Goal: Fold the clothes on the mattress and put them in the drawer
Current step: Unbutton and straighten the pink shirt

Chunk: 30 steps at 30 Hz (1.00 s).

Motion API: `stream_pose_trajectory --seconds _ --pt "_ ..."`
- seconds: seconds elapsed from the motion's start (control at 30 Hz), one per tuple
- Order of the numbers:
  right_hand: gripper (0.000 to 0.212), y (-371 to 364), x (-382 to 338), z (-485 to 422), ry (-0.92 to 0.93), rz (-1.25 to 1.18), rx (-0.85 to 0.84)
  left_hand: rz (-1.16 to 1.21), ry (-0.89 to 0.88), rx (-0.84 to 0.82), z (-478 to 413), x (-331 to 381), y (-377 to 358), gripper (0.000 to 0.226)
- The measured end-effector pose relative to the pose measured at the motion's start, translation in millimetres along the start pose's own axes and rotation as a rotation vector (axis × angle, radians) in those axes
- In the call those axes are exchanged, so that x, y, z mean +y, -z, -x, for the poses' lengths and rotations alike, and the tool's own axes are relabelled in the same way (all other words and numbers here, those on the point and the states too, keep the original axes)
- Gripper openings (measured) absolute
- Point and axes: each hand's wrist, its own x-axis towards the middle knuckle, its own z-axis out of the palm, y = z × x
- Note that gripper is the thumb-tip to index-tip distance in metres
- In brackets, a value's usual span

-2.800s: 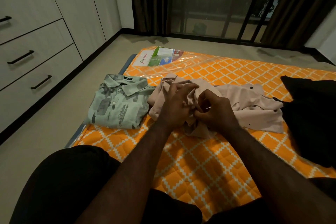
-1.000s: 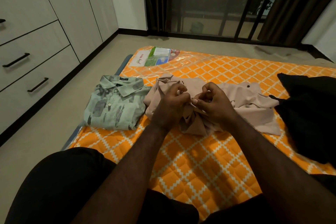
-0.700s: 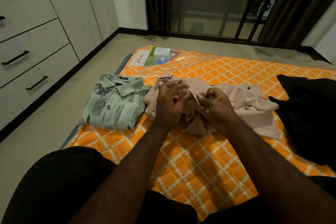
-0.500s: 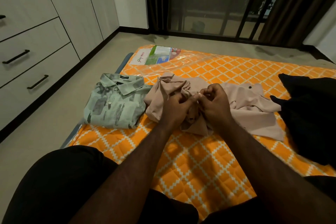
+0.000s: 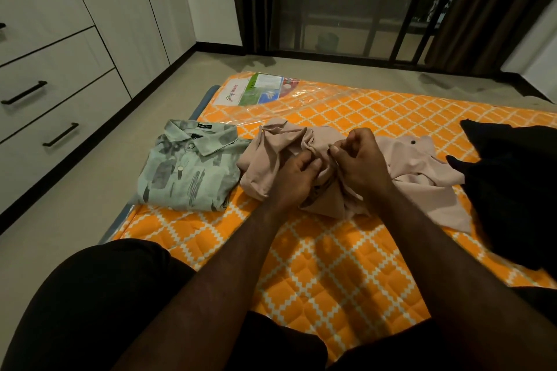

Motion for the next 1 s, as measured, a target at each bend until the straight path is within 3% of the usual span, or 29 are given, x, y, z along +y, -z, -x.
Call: stream_pose_trajectory --seconds 0.1,0.2,0.27,0.33,0.43,0.6,0.67,0.73,0.9,1.0 --pt "0.021 12.1 -4.3 -3.4 0.065 0.176 0.023 -0.118 0.059 -0.201 0.3 -3.9 8.4 0.058" --pt "0.025 26.7 -6.1 -3.4 0.124 0.344 -0.02 -0.299 -0.021 -0.257 0.1 -8.0 10.5 0.081" --pt "0.02 35.4 -4.5 -1.3 0.136 0.537 -0.036 -0.426 -0.128 -0.16 -2.7 -13.8 10.3 0.075" --pt "0.013 39.3 -1.3 1.4 0.067 0.67 -0.1 -0.516 -0.197 0.044 -6.3 -20.7 9.6 0.062" --pt "0.021 35.5 9.3 6.7 -0.089 0.869 -0.277 -0.569 -0.143 0.339 -3.1 -26.8 10.4 0.026" --pt "0.02 24.1 28.4 16.8 -0.11 0.983 -0.31 -0.736 -0.093 0.202 8.7 -34.4 12.8 0.016" --pt "0.012 22.8 30.8 16.4 -0.076 0.988 -0.242 -0.745 -0.117 0.163 9.3 -37.5 10.8 0.017" --pt "0.018 24.6 33.5 13.9 -0.076 0.983 -0.209 -0.742 -0.161 0.147 10.3 -39.8 7.2 0.016" --pt "0.022 25.3 40.1 13.4 -0.066 1.026 -0.321 -0.725 -0.199 0.133 9.7 -42.1 4.3 0.019" --pt "0.011 21.5 45.8 14.4 -0.028 1.035 -0.24 -0.747 -0.21 0.084 12.1 -38.4 2.8 0.017"
